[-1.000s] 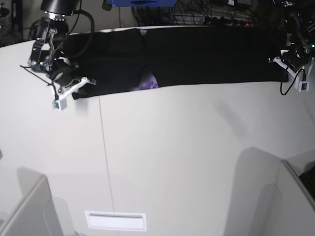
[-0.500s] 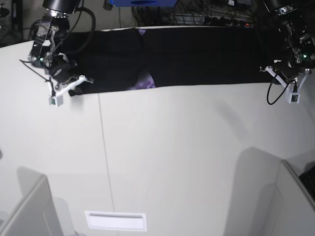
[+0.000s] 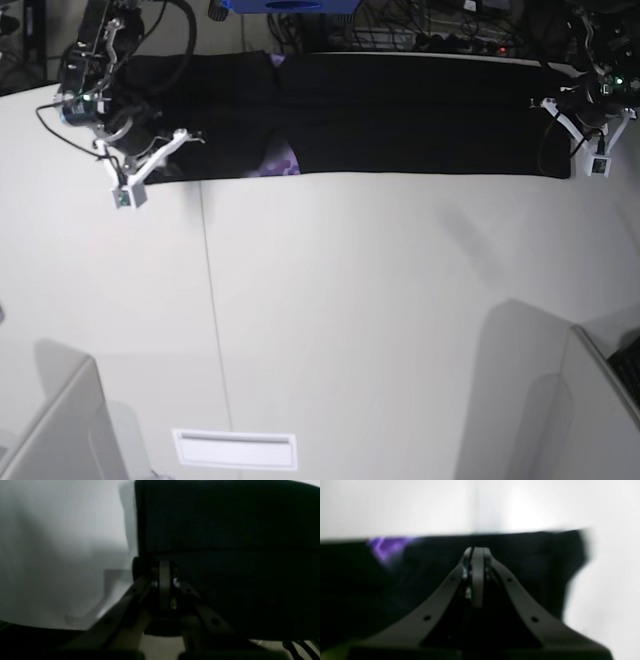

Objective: Fold the T-shirt properly
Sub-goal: 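Grasp the collar end with the right gripper and hem end with the left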

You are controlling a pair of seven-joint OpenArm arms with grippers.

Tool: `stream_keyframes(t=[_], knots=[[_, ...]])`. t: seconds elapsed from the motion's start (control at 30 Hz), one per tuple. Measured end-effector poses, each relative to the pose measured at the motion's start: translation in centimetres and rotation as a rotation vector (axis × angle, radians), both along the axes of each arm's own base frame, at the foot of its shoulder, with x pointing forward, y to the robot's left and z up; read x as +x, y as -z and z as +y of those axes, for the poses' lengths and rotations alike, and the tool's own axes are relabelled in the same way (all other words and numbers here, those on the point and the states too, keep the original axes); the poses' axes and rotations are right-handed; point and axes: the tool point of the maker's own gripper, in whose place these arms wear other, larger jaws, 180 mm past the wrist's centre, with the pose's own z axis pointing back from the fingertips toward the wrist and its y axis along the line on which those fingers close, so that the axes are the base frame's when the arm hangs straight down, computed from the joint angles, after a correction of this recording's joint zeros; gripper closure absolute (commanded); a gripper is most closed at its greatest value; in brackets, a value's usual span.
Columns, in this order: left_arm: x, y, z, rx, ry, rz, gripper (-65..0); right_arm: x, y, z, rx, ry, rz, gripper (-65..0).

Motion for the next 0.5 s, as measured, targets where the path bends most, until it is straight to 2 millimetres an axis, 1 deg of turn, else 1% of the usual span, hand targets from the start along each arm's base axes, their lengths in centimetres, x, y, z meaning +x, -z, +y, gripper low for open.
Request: stream_keyframes(t=[0.07, 0.17, 0.2, 0.23, 0.33, 0.5], knots=[[-0.2, 0.6, 0.1, -0.013, -0.013, 0.014, 0.0, -1.1, 0.8, 0.7, 0.017, 0.001, 0.035, 0.0], [-0.5, 2.3, 0.5, -0.051, -0.054, 0.042, 0.0, -2.5, 2.6, 0.8, 0.03, 0.017, 0.085, 0.0], [-0.8, 2.8, 0.6, -0.063, -0.066, 0.055, 0.0, -2.6, 3.2, 0.7, 0.033, 0.025, 0.096, 0.0], [-0.5, 3.0, 0.7, -0.073, -0.075, 0.038, 0.0, -2.5, 3.8, 0.6, 0.041, 0.032, 0.106, 0.0], [0.5, 3.8, 1.0, -0.094, -0.092, -0.009, 0.0, -1.2, 5.1, 0.4, 0.091, 0.037, 0.114, 0.0], [2.9, 4.2, 0.6, -0.13, -0.088, -0.066, 0.0, 3.0, 5.6, 0.1, 0.147, 0.083, 0.042, 0.0]])
